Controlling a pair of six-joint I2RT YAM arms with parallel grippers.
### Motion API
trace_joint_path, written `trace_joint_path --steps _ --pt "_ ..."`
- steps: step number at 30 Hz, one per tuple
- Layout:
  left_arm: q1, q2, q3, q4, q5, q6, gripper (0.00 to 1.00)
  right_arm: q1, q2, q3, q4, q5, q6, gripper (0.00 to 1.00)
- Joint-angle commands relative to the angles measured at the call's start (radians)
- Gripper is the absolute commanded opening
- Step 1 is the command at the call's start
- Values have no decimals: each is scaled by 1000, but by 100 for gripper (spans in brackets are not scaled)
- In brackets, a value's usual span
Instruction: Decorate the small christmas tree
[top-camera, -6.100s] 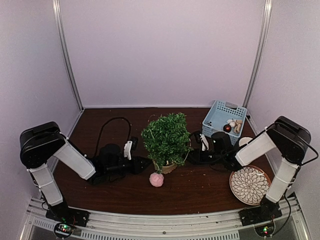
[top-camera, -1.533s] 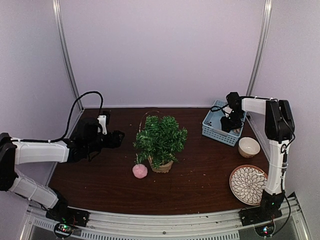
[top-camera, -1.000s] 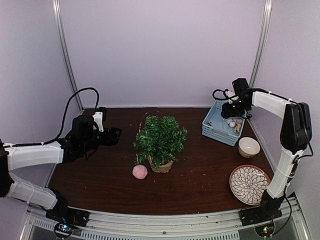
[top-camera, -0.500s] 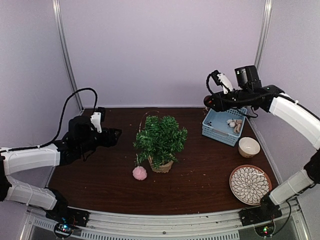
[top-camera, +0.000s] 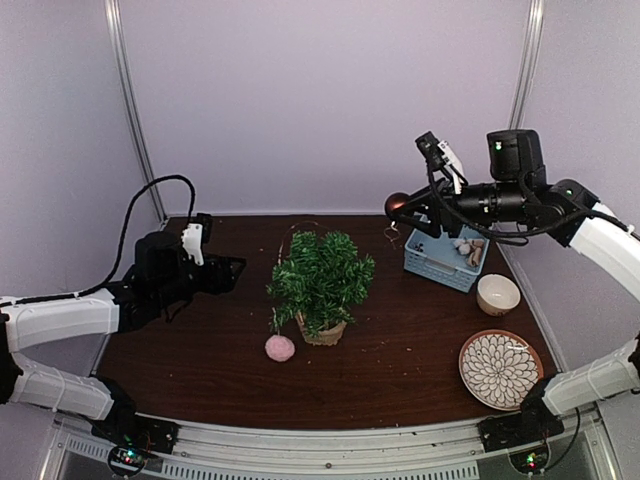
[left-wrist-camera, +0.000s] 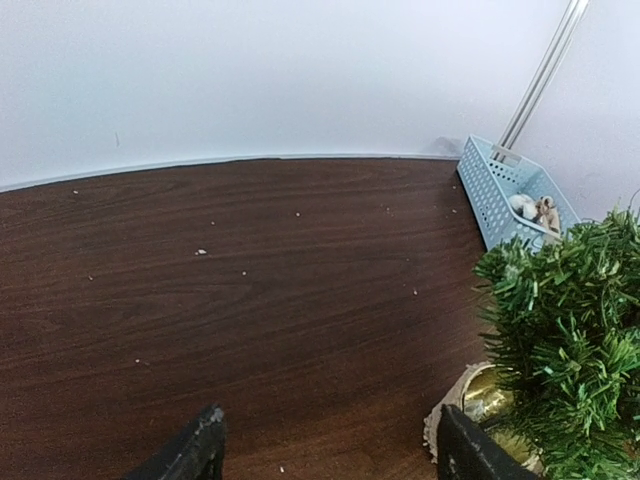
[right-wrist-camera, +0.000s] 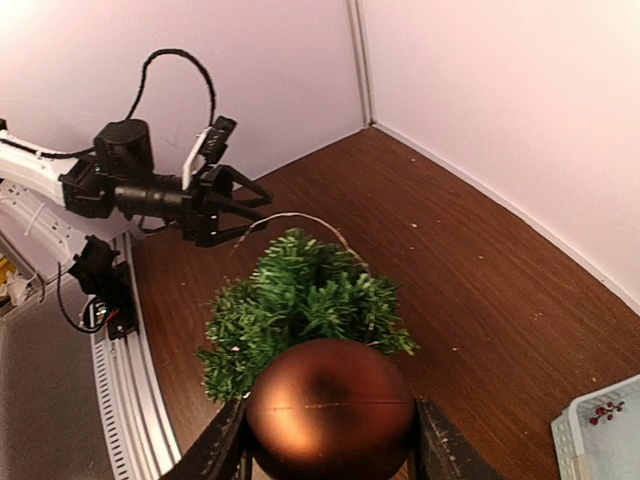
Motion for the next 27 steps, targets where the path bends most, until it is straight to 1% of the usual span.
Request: trace_joint_path --steps 1,8,10,13,23,27 --pt "4 -3 -11 62 17 0 72 62 26 29 15 -92 -9 39" --pt "4 -1 -12 70 17 2 72 168 91 97 -10 -103 -46 39" --pt "3 1 -11 73 45 2 72 175 107 110 -7 -97 -49 39" --pt "3 6 -8 77 51 3 72 177 132 132 0 -79 -48 39" --pt "1 5 -8 81 43 6 72 178 216 192 -20 2 -74 40" --pt "1 2 -10 81 43 10 72 176 240 228 -54 64 -95 40"
